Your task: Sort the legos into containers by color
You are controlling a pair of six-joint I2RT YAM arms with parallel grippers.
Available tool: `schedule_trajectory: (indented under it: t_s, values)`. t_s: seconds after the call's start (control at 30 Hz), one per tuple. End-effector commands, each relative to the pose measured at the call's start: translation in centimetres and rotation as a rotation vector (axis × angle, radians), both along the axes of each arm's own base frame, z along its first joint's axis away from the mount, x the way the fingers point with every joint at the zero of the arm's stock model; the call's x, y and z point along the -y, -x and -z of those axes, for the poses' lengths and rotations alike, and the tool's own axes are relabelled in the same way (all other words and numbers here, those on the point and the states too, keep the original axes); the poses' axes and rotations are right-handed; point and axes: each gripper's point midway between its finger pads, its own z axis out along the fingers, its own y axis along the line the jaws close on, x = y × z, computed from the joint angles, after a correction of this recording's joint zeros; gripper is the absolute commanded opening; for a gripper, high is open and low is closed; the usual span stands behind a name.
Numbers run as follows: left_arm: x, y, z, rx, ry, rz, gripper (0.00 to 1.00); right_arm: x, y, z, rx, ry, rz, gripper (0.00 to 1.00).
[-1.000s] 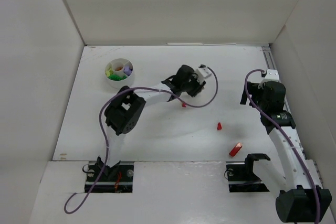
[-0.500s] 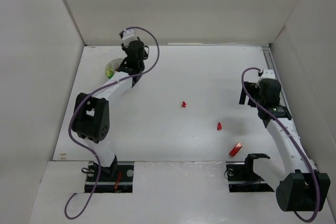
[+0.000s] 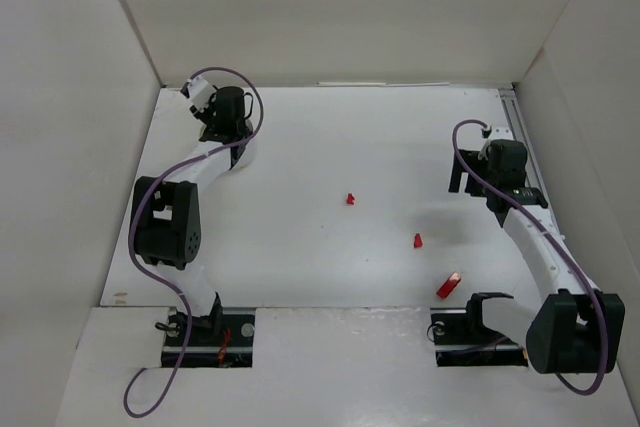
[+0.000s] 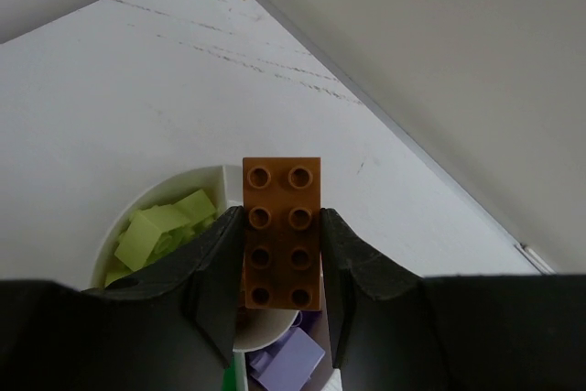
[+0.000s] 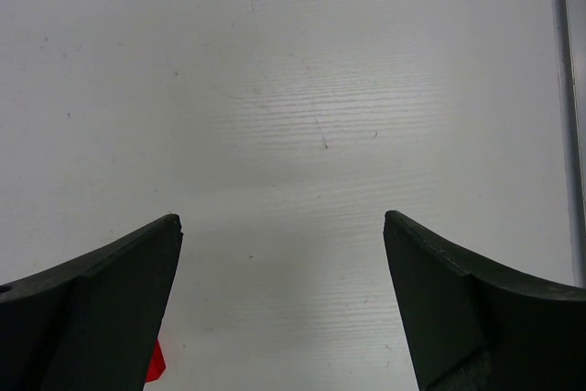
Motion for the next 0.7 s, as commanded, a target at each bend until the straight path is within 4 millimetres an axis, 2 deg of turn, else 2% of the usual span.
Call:
schedule_trajectory:
  t_s: [0.0,0.17,0.5,0.6,0.67]
  values:
    - [-1.0,0.4,-1.9,0.083,0.013,-0.065,0.23,0.0,-2.1,-3.9,0.137,-0.003,-0.015,0.96]
    - [-1.1,0.3,0.0,0.046,0.004,-0.076,0.23,0.3,-2.0,-4.3,0.147,0.017,-0.006,0.96]
    - [-1.8,0.4,2.0,-0.023,-0.022,-0.123,0.28,0.5,-2.0,-4.3,0.146,0.030,-0.004,0.96]
    - [-1.7,0.5,1.9,-0.021,-0.030,-0.134,0.34,0.5,-2.0,-4.3,0.146,0.030,-0.004,0.96]
    - [-1.2,0.6,1.8,-0.020,-0.034,-0.132,0.46,0.5,-2.0,-4.3,0.146,0.030,-0.004,0.96]
